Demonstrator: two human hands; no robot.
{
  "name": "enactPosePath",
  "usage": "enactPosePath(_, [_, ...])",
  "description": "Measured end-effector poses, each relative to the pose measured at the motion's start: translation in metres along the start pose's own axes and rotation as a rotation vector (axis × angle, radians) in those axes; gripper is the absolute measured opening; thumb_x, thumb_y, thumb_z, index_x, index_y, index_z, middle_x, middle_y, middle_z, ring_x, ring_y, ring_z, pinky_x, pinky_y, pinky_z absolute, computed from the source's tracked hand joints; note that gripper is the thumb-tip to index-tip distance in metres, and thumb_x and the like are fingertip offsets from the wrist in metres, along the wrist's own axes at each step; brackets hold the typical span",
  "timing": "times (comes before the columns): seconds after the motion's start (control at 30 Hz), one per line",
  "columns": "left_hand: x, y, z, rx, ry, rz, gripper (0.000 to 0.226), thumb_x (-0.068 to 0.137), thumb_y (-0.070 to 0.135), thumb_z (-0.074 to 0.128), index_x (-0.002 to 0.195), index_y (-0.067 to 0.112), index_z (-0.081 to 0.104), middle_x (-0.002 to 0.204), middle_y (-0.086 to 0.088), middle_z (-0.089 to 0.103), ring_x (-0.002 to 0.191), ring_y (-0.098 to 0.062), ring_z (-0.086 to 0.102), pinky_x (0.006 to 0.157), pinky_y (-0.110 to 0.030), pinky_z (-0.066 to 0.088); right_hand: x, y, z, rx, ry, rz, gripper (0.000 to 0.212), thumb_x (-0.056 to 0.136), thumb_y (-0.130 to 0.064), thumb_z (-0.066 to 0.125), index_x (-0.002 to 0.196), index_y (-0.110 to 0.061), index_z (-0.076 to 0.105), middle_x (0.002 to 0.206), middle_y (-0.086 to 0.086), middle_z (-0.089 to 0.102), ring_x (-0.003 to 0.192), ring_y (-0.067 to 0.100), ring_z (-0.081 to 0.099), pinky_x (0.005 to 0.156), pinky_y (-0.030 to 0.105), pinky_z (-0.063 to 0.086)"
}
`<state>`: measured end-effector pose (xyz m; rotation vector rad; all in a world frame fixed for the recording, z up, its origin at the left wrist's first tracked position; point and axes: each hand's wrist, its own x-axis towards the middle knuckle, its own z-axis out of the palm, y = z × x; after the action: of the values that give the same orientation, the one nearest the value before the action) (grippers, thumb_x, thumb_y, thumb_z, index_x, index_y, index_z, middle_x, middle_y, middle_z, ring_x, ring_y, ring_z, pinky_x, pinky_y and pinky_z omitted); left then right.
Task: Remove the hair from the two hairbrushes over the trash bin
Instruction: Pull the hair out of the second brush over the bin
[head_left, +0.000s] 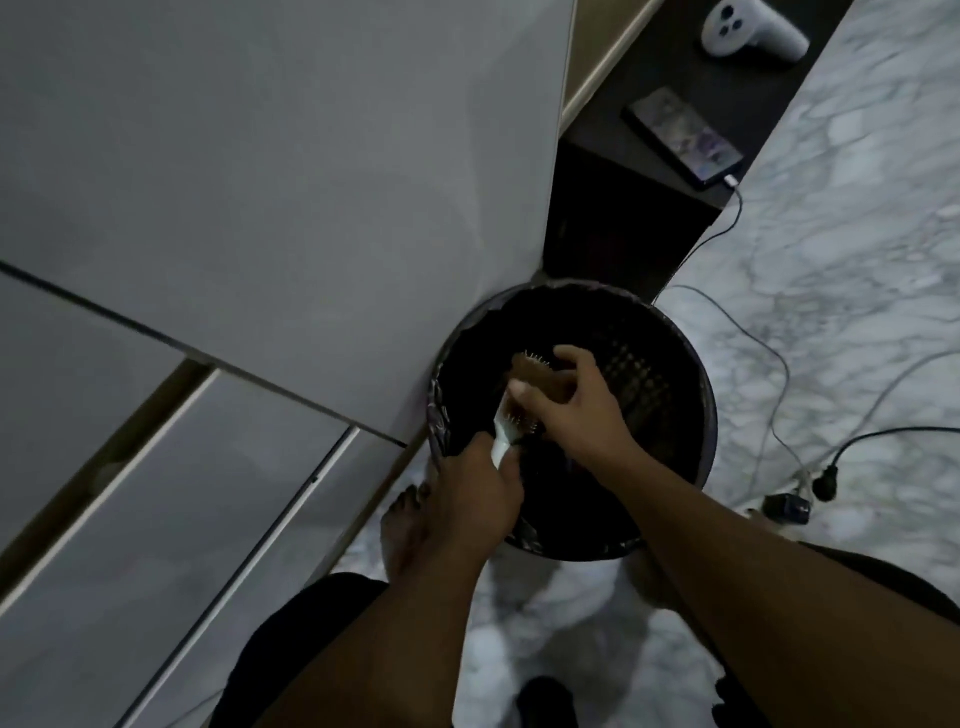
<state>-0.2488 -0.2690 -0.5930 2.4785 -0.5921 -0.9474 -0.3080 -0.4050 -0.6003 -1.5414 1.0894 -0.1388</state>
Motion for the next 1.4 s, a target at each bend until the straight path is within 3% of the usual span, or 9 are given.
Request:
enactPosePath(0.17, [0.011, 0.006, 0.012, -0.043, 0.02, -0.013, 0.032, 0.1, 0.05, 0.047, 0.083, 0.023, 0.047, 0.083, -0.007, 0.06, 0.075, -0.029, 0.061, 0.059, -0.034, 0.041, 0.023, 0.0, -0.01, -0.147, 0.065, -0.055, 0.024, 0.081, -0.02, 0.082, 0.105, -0.016, 0.078, 0.094, -0.003, 0.076, 0.089, 0.009, 0.071, 0.081, 0.018, 0.055])
enactPosePath(0.33, [0.019, 0.009, 0.017, -0.003, 0.027, -0.019, 0.031, 0.1, 0.053, 0.044, 0.088, 0.024, 0.048, 0.088, -0.007, 0.063, 0.077, -0.027, 0.062, 0.062, -0.034, 0.042, 0.036, 0.003, -0.012, -0.009, 0.133, 0.057, 0.009, 0.084, -0.01, 0.079, 0.079, -0.014, 0.072, 0.082, 0.003, 0.075, 0.073, 0.011, 0.074, 0.066, 0.026, 0.063])
enactPosePath(0.53, [0.028, 0.018, 0.017, 0.039, 0.048, -0.05, 0.03, 0.102, 0.051, 0.042, 0.089, 0.025, 0.043, 0.084, -0.003, 0.054, 0.073, -0.025, 0.051, 0.062, -0.034, 0.034, 0.045, 0.002, -0.01, 0.272, 0.14, 0.216, 0.012, 0.096, -0.006, 0.062, 0.084, -0.008, 0.059, 0.099, 0.018, 0.068, 0.091, 0.029, 0.073, 0.071, 0.041, 0.065])
enactPosePath(0.77, [0.038, 0.023, 0.016, -0.005, 0.086, -0.069, 0.027, 0.102, 0.048, 0.043, 0.091, 0.024, 0.046, 0.083, -0.002, 0.057, 0.077, -0.027, 0.058, 0.064, -0.036, 0.041, 0.044, -0.02, -0.013, 0.516, 0.027, 0.282, 0.014, 0.098, -0.002, 0.051, 0.11, -0.009, 0.052, 0.113, 0.015, 0.06, 0.101, 0.027, 0.067, 0.077, 0.045, 0.064])
enactPosePath(0.9, [0.038, 0.026, 0.016, 0.058, 0.084, -0.013, 0.018, 0.101, 0.041, 0.045, 0.092, 0.026, 0.04, 0.085, -0.004, 0.055, 0.074, -0.027, 0.054, 0.064, -0.036, 0.039, 0.05, -0.014, -0.017, 0.159, -0.026, 0.051, 0.07, 0.08, -0.019, 0.083, 0.139, -0.02, 0.047, 0.119, -0.003, 0.06, 0.104, 0.012, 0.064, 0.09, 0.033, 0.058])
enactPosePath(0.97, [0.038, 0.026, 0.015, 0.068, 0.074, 0.006, 0.019, 0.101, 0.043, 0.044, 0.091, 0.027, 0.04, 0.085, -0.003, 0.055, 0.075, -0.028, 0.055, 0.063, -0.036, 0.04, 0.052, -0.008, -0.014, -0.044, 0.015, -0.046, 0.058, 0.075, -0.018, 0.086, 0.129, -0.018, 0.064, 0.112, -0.003, 0.069, 0.101, 0.01, 0.067, 0.094, 0.03, 0.056])
enactPosePath(1.1, [0.039, 0.025, 0.012, 0.055, 0.054, -0.009, 0.026, 0.101, 0.05, 0.043, 0.09, 0.027, 0.044, 0.088, -0.005, 0.058, 0.074, -0.027, 0.055, 0.064, -0.035, 0.039, 0.056, -0.003, -0.013, -0.109, 0.167, -0.017, 0.006, 0.082, -0.015, 0.081, 0.084, -0.019, 0.077, 0.083, -0.002, 0.075, 0.079, 0.012, 0.073, 0.074, 0.018, 0.057])
enactPosePath(1.2, [0.04, 0.026, 0.009, 0.046, 0.042, -0.034, 0.028, 0.102, 0.052, 0.041, 0.093, 0.026, 0.045, 0.09, -0.005, 0.058, 0.077, -0.027, 0.056, 0.066, -0.036, 0.041, 0.06, -0.003, -0.011, 0.127, 0.187, 0.117, 0.01, 0.087, -0.008, 0.075, 0.079, -0.015, 0.073, 0.085, 0.008, 0.075, 0.08, 0.023, 0.076, 0.074, 0.037, 0.064])
enactPosePath(1.4, [0.045, 0.029, 0.008, 0.027, 0.053, -0.064, 0.033, 0.102, 0.053, 0.04, 0.101, 0.022, 0.05, 0.095, -0.007, 0.062, 0.083, -0.031, 0.061, 0.068, -0.038, 0.045, 0.056, -0.024, -0.007, 0.525, 0.176, 0.36, 0.012, 0.099, 0.001, 0.051, 0.089, -0.002, 0.057, 0.099, 0.016, 0.063, 0.087, 0.028, 0.07, 0.073, 0.04, 0.064])
